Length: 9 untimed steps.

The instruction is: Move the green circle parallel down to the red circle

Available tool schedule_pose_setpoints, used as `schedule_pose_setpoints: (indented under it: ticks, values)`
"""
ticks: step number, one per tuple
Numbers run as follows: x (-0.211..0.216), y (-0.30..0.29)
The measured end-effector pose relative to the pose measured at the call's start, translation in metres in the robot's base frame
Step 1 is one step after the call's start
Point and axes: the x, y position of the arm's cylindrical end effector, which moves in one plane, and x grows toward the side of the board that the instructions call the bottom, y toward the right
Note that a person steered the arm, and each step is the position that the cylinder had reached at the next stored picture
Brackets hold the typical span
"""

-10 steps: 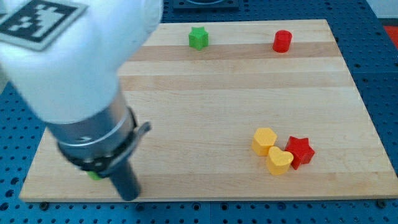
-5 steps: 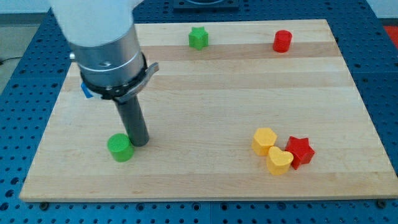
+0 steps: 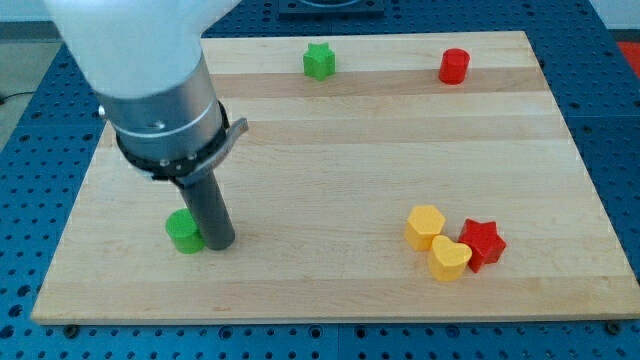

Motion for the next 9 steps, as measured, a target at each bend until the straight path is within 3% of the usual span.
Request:
schedule_pose_setpoints:
  ticks: [2, 4, 6, 9]
  values:
    - [0.050, -0.048]
    - [-0.004, -0.079]
    - [-0.041, 0.007]
    - [-0.043, 0.089]
